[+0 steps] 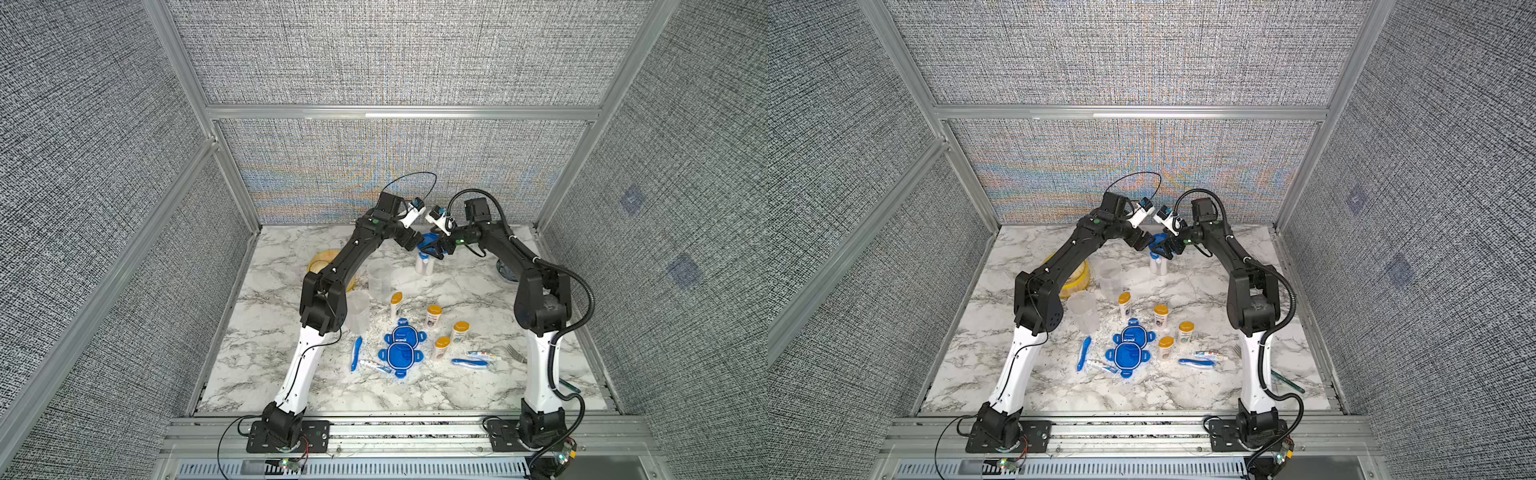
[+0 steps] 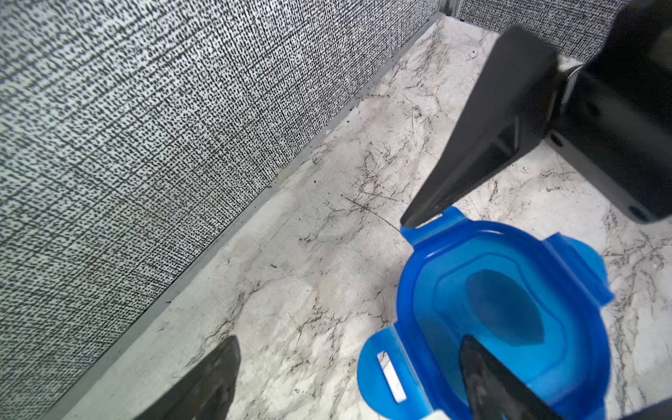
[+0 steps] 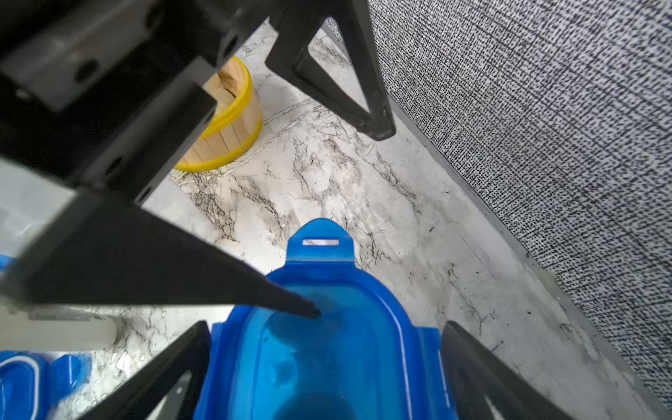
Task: Pack away toiletry kits
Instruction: Close the fastener on the container.
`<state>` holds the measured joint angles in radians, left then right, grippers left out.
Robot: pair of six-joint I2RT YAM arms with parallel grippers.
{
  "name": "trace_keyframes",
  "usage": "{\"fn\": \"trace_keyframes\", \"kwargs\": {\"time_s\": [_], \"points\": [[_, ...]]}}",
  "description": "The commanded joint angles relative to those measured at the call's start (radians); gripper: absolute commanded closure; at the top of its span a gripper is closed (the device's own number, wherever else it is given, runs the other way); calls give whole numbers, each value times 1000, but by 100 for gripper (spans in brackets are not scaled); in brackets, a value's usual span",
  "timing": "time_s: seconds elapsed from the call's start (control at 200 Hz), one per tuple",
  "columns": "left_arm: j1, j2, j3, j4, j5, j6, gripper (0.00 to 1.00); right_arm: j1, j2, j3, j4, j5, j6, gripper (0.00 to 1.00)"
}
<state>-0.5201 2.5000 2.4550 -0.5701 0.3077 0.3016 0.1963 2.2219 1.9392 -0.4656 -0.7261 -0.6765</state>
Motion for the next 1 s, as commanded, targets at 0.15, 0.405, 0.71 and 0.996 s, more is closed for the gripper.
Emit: {"fn": "trace_keyframes", "kwargs": {"time_s": [0.15,0.405,0.71,0.996], "points": [[0,10,-2,-21,13,8,7,-1,64,119,-182,16,-84,1],[0,13,-1,-20,18,10,7,-13,118,174,-215,-10,-67,1],[0,16,-1,-20,23,13,7,-13,137,165,-279,-9,-102,1],[0,16,-1,-21,24,16,7,-18,129,143,-262,-31,-107,20]]}}
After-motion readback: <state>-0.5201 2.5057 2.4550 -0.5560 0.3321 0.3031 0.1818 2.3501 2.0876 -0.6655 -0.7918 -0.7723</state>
